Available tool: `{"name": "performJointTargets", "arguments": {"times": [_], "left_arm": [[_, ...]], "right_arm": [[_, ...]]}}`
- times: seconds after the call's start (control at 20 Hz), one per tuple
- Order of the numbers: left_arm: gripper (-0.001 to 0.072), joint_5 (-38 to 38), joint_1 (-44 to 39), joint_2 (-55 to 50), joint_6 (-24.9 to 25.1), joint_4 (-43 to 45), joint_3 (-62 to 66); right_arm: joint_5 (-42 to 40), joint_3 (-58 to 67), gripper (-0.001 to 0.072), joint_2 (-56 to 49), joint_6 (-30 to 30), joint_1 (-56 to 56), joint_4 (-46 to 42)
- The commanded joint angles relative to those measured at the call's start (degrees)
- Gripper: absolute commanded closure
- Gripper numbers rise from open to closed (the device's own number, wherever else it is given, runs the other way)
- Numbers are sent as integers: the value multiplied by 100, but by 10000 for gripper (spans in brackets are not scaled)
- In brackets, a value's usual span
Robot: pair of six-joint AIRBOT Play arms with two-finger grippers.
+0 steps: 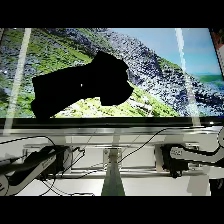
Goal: Fold the clothes and pants, and hang the long-sleeved shirts on hangers.
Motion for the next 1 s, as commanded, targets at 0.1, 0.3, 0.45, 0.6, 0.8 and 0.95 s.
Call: {"name": "performJointTargets", "arguments": {"times": [0.1, 0.3, 0.45, 0.6, 0.8, 0.95], "left_arm": [[697, 0, 4, 2, 2, 0, 0], [697, 0, 4, 2, 2, 0, 0], [697, 0, 4, 2, 2, 0, 0], [697, 0, 4, 2, 2, 0, 0], [697, 2, 4, 2, 2, -2, 0], [697, 0, 4, 2, 2, 0, 0]], "right_arm": [[2, 2, 640, 4, 0, -4, 2], [0, 2, 640, 4, 2, -4, 2], [-2, 2, 640, 4, 4, -4, 37], [-332, 0, 640, 0, 105, -2, 293], [83, -262, 640, -63, 101, 46, 649], [734, -1115, 689, -57, -756, 236, 839]]}}
